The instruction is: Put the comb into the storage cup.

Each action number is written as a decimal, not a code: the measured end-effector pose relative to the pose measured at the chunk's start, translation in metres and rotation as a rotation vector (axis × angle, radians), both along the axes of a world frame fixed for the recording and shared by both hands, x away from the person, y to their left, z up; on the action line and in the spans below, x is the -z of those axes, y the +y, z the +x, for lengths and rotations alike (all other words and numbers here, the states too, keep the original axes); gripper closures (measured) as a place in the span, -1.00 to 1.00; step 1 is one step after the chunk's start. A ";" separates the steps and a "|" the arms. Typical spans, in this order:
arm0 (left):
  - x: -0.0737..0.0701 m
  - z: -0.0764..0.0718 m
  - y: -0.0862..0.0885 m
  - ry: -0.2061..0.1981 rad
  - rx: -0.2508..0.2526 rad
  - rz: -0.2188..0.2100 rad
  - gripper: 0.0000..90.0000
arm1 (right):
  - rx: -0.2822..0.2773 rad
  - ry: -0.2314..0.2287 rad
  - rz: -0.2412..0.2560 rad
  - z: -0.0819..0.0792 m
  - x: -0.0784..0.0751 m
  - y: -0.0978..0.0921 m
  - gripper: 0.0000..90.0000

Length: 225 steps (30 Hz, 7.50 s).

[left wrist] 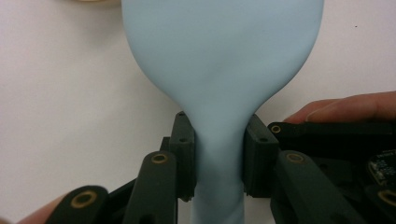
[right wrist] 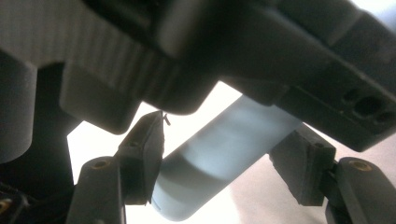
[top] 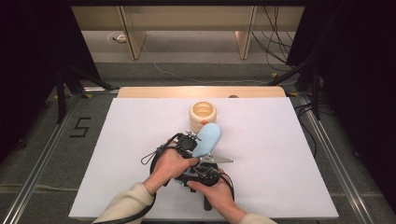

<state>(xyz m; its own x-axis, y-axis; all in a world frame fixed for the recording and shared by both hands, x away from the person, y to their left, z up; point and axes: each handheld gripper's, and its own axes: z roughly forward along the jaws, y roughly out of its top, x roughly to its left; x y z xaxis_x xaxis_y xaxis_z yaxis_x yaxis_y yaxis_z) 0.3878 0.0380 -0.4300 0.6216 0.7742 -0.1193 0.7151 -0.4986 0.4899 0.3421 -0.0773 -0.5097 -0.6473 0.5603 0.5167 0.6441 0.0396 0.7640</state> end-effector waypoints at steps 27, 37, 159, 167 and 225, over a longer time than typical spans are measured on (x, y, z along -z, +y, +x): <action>0.001 -0.001 -0.002 -0.012 0.008 -0.023 0.54 | 0.030 0.037 0.042 0.002 0.001 -0.004 0.14; -0.002 -0.002 -0.001 -0.025 0.024 -0.038 0.53 | 0.053 0.059 0.057 0.003 0.000 -0.009 0.29; -0.054 0.037 0.002 -0.203 -0.031 -0.328 -1.00 | 0.041 0.149 0.151 0.003 -0.012 -0.017 0.51; -0.049 0.039 -0.006 -0.186 -0.024 -0.323 -1.00 | 0.037 0.142 0.150 0.002 -0.013 -0.016 0.51; -0.074 0.016 -0.004 -0.447 -0.069 -0.224 -0.56 | 0.153 -0.043 -0.007 0.012 -0.029 -0.026 -0.38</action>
<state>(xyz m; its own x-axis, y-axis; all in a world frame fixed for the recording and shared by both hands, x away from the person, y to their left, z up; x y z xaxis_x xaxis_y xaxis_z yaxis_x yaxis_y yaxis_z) 0.4043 0.0337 -0.3556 0.5982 0.8011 -0.0205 0.4381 -0.3055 0.8454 0.3539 -0.1037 -0.4811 -0.5757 0.6574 0.4862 0.6099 -0.0508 0.7909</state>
